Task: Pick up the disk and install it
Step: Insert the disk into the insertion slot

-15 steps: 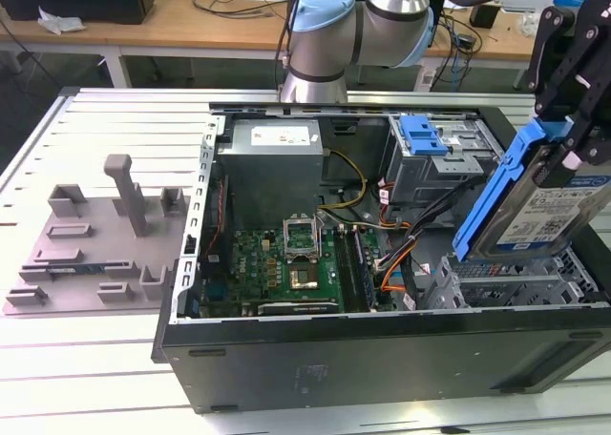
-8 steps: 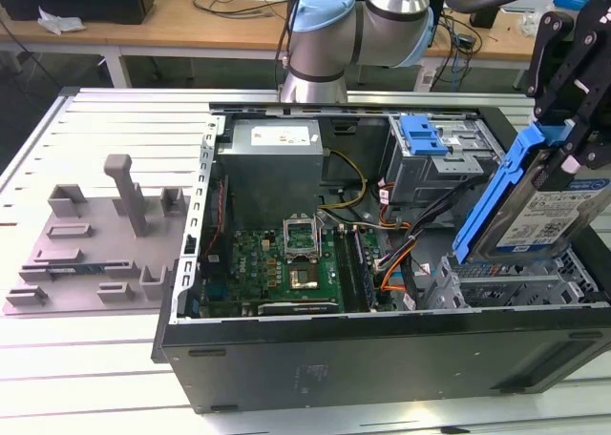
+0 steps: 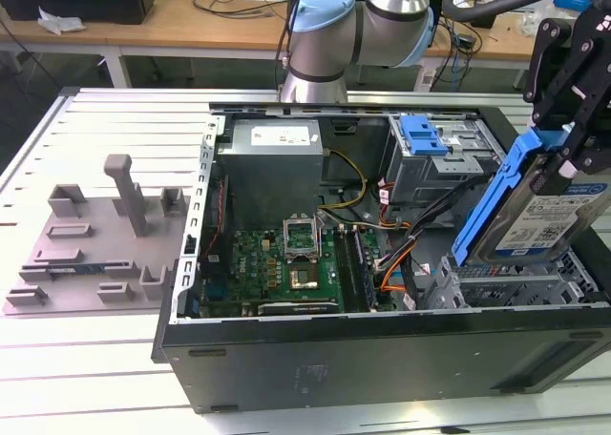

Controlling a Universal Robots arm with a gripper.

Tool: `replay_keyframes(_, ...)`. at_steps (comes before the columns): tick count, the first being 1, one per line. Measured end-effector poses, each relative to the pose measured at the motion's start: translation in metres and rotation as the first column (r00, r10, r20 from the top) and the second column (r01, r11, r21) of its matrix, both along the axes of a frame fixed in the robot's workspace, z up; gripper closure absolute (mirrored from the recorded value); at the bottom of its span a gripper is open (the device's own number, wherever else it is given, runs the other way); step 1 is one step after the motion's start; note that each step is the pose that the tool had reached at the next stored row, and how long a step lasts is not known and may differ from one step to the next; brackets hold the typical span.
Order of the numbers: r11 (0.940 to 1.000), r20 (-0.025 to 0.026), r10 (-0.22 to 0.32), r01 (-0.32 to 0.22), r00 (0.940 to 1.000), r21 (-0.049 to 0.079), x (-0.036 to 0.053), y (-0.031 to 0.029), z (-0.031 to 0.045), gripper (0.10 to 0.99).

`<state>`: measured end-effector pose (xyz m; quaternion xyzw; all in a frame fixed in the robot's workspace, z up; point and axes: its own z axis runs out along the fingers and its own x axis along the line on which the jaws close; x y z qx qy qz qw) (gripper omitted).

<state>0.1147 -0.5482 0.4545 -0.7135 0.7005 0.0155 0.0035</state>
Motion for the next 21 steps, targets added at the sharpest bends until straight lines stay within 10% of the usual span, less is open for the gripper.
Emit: replay_keyframes(21,0.9998,0.0024,-0.013,0.013,0.9999,-0.013,-0.0007,0.0015,-0.0283,0.722)
